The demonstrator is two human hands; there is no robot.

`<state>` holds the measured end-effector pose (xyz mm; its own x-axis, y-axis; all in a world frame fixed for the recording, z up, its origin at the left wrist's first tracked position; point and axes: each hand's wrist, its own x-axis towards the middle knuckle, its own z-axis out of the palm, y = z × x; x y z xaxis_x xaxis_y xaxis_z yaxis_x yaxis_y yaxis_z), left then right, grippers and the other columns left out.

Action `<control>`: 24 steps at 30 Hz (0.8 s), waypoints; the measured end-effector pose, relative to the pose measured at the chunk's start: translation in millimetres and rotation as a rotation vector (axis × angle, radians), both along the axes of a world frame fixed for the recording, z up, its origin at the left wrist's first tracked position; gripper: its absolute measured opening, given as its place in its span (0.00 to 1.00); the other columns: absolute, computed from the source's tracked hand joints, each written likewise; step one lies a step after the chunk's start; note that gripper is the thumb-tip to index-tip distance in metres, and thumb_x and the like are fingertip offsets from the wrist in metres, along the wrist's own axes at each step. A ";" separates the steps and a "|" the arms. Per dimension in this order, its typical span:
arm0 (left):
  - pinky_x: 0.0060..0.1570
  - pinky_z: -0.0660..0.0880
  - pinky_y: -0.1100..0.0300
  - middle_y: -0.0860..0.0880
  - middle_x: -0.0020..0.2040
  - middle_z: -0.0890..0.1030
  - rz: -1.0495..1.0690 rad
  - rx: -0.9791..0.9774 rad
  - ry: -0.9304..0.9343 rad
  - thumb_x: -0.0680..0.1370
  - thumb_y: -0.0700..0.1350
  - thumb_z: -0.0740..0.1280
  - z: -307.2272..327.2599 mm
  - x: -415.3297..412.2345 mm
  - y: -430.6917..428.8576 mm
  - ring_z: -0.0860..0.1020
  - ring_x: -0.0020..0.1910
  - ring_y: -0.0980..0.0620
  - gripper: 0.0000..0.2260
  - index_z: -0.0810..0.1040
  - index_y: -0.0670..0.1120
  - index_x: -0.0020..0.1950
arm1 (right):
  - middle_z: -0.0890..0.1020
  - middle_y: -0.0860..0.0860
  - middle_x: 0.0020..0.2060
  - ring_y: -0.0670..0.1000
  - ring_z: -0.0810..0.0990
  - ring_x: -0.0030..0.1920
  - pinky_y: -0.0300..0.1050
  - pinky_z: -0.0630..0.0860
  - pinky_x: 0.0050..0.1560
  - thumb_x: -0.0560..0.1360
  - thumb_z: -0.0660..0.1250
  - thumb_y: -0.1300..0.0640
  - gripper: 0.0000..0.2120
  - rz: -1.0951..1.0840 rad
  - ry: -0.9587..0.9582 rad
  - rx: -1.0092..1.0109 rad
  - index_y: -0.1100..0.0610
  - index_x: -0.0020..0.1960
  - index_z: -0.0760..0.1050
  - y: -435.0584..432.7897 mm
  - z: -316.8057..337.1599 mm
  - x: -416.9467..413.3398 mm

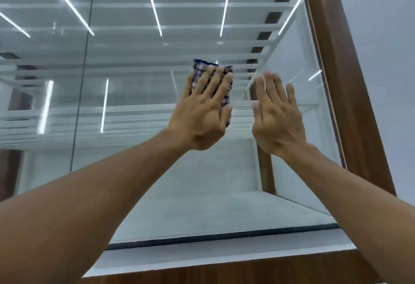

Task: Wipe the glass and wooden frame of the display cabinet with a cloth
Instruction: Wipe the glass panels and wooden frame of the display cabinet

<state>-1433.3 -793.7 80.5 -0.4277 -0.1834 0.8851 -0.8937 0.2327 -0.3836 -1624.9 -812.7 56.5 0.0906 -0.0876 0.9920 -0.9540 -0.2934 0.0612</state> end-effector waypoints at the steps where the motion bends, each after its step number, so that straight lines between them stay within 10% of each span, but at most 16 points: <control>1: 0.80 0.34 0.45 0.47 0.85 0.41 -0.005 0.006 0.007 0.83 0.57 0.42 9.5 -13.5 0.1 0.37 0.83 0.49 0.31 0.41 0.48 0.84 | 0.46 0.54 0.83 0.52 0.41 0.82 0.53 0.36 0.81 0.83 0.41 0.50 0.29 -0.024 0.012 0.014 0.57 0.83 0.44 1.9 -2.6 -17.5; 8: 0.80 0.35 0.42 0.46 0.85 0.41 0.002 0.018 -0.158 0.86 0.56 0.44 28.4 -130.6 -6.4 0.37 0.83 0.46 0.29 0.41 0.47 0.84 | 0.45 0.58 0.82 0.57 0.40 0.82 0.68 0.38 0.79 0.82 0.45 0.42 0.32 -0.271 -0.103 -0.028 0.53 0.83 0.50 9.3 -43.1 -102.9; 24: 0.80 0.34 0.43 0.46 0.85 0.41 -0.019 0.018 -0.315 0.86 0.57 0.43 -36.8 -151.0 -4.8 0.37 0.83 0.47 0.29 0.40 0.47 0.84 | 0.53 0.60 0.81 0.57 0.47 0.82 0.60 0.46 0.82 0.82 0.44 0.53 0.30 -0.100 -0.101 -0.082 0.65 0.81 0.53 9.6 -79.0 -111.6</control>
<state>-1584.3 -798.5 43.6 -0.6839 -0.1871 0.7051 -0.7268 0.2578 -0.6366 -1736.5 -803.1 -22.5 -0.0153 -0.0095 0.9998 -0.9808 -0.1941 -0.0168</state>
